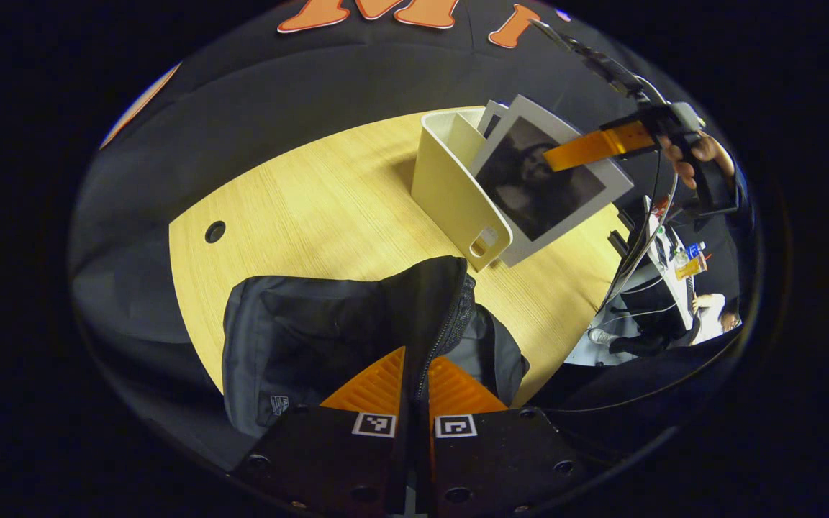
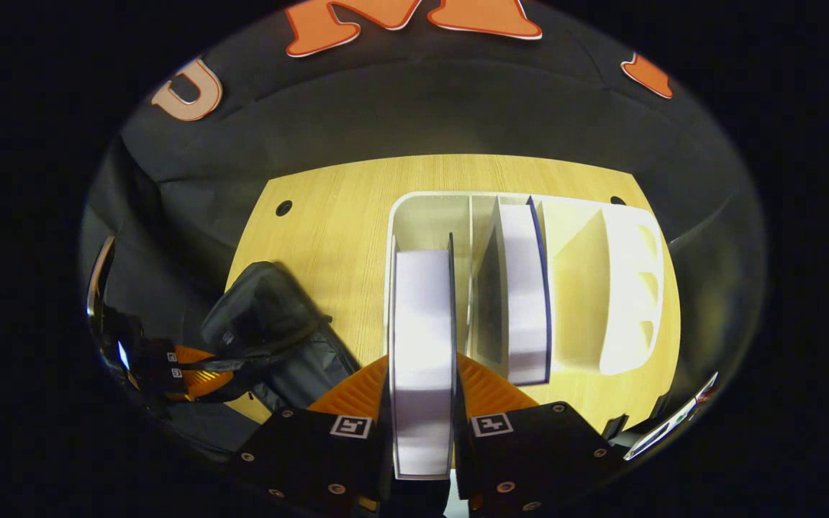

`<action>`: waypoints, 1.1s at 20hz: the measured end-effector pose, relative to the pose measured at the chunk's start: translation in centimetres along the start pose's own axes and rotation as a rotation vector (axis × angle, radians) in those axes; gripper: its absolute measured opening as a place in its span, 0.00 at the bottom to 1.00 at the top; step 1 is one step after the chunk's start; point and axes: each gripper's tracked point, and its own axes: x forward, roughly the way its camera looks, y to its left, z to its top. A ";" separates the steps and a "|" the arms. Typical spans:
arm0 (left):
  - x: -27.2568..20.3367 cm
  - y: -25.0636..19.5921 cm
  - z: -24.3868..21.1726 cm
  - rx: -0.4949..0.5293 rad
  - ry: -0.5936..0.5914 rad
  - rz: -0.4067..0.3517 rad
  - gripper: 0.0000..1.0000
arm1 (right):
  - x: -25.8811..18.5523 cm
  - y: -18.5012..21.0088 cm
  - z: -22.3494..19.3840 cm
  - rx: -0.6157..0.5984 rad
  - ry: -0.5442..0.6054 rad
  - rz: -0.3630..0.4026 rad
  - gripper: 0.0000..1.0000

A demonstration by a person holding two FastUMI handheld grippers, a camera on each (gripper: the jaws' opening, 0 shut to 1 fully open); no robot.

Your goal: Open the schoolbag, grab two books from the bookshelf and put them into the schoolbag.

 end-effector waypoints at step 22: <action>-0.3 -1.4 0.5 0.018 -0.025 -0.025 0.06 | -7.3 1.3 -14.3 0.294 -0.136 0.252 0.35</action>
